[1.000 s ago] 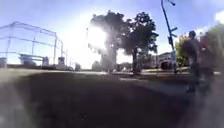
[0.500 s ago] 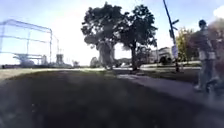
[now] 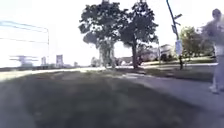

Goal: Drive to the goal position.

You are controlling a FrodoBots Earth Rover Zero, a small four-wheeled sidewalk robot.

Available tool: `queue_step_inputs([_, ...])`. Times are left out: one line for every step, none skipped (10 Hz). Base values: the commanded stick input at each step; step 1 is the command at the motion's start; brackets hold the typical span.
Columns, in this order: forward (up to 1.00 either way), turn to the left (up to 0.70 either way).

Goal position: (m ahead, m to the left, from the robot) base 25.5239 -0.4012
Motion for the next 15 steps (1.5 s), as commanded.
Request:
queue_step_inputs([1.0,0.0])
queue_step_inputs([1.0,0.0])
queue_step_inputs([1.0,0.0])
queue_step_inputs([1.0,0.0])
queue_step_inputs([1.0,0.0])
queue_step_inputs([1.0,0.0])
queue_step_inputs([1.0,0.0])
queue_step_inputs([1.0,0.0])
queue_step_inputs([1.0,0.0])
queue_step_inputs([1.0,0.0])
queue_step_inputs([1.0,0.0])
queue_step_inputs([1.0,0.0])
queue_step_inputs([1.0,0.0])
queue_step_inputs([1.0,0.0])
queue_step_inputs([1.0,0.0])
